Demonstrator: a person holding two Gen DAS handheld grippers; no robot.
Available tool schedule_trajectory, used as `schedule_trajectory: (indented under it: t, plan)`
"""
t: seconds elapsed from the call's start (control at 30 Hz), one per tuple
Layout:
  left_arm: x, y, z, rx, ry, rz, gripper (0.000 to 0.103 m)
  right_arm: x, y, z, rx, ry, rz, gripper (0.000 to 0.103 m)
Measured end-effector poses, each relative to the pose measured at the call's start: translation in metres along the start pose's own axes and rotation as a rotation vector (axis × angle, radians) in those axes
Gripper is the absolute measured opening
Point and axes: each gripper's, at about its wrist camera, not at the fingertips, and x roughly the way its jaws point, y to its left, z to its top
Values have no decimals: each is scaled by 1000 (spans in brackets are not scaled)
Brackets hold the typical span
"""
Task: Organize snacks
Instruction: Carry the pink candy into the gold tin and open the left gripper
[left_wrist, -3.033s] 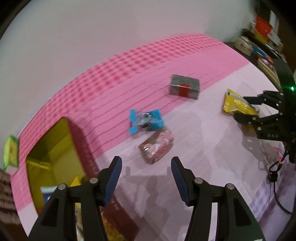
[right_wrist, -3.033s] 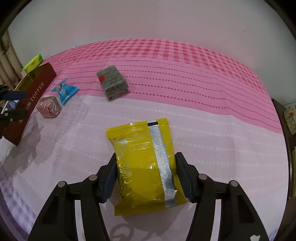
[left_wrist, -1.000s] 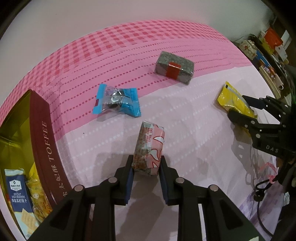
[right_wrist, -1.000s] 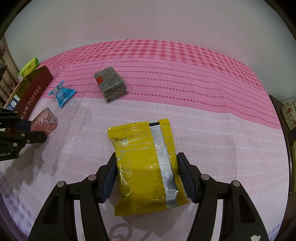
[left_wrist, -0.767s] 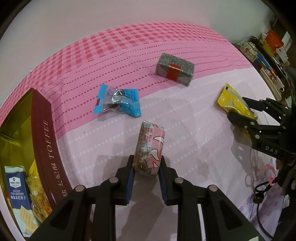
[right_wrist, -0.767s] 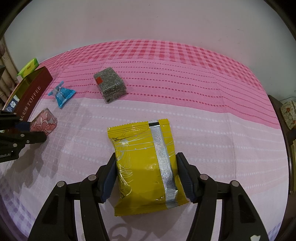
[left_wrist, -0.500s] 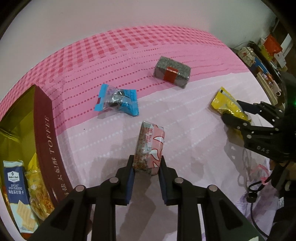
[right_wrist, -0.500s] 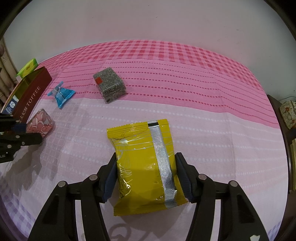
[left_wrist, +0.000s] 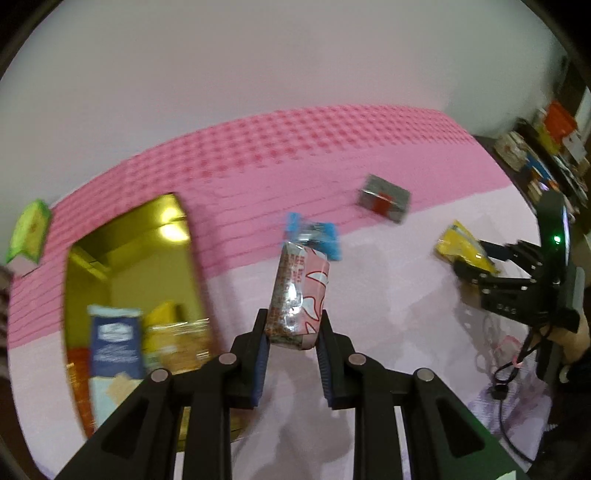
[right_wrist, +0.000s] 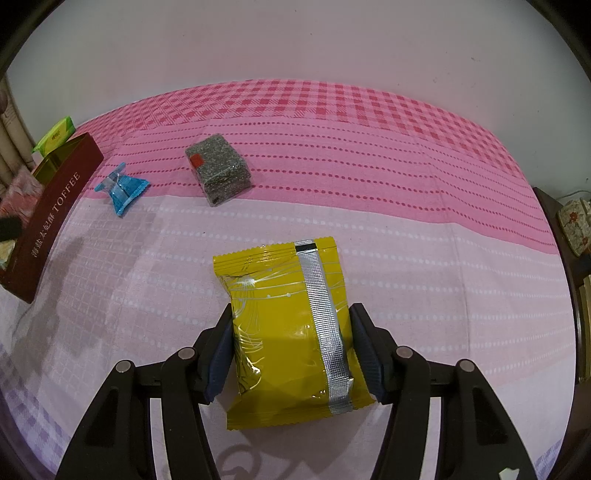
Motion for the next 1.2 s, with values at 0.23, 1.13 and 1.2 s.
schedule_trajectory:
  t: [0.23, 1.13, 1.2]
  plan:
    - [-8, 57, -22, -113, 26, 83, 24, 0, 0, 0, 4, 1, -4, 55]
    - [9, 104, -68, -186, 61, 128, 25, -1, 8, 0, 61, 23, -28, 55]
    - [9, 101, -68, -172, 59, 143, 25, -3, 11, 0, 63, 23, -23, 55]
